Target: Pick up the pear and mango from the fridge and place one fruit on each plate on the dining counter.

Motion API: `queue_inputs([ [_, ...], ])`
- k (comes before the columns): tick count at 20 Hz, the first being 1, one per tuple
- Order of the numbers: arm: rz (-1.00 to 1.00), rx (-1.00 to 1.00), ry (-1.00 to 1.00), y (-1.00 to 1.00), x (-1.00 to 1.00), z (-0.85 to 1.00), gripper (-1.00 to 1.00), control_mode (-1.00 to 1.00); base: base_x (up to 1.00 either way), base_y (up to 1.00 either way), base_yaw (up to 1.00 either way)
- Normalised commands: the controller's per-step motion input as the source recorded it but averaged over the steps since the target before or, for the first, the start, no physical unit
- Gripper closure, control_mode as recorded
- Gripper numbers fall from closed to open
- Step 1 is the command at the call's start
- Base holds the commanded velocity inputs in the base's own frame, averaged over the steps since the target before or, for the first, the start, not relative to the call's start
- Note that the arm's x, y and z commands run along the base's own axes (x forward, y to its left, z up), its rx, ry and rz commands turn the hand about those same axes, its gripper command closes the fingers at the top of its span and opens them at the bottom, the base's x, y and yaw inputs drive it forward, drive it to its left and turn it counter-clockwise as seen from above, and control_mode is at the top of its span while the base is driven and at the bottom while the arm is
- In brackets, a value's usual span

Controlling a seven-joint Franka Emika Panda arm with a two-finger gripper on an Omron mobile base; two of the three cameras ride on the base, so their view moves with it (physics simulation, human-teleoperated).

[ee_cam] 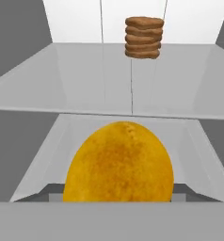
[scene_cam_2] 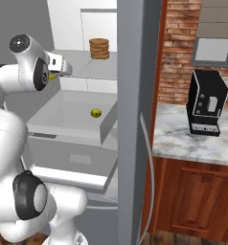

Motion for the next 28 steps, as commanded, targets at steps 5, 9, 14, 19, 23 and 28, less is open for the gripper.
queue_inputs([
  [5,0.01,0.01,0.0,-0.17,-1.0,0.11,1.0,-1.0,0.0,0.0,0.0],
  [9,0.01,0.0,0.0,-0.37,-1.0,0.07,1.0,-1.0,0.0,0.0,0.0],
  [14,0.0,0.0,0.0,-0.1,-1.0,0.0,1.0,-1.0,0.0,0.0,0.0],
  [19,0.0,0.0,0.0,0.0,-1.0,0.0,1.0,-1.0,0.0,0.0,0.0],
  [23,0.0,0.0,0.0,-0.01,-0.25,0.0,1.0,1.0,-0.75,-0.06,0.0],
  [28,0.0,0.0,0.0,0.0,0.0,0.0,1.0,1.0,-1.0,-0.1,0.0],
])
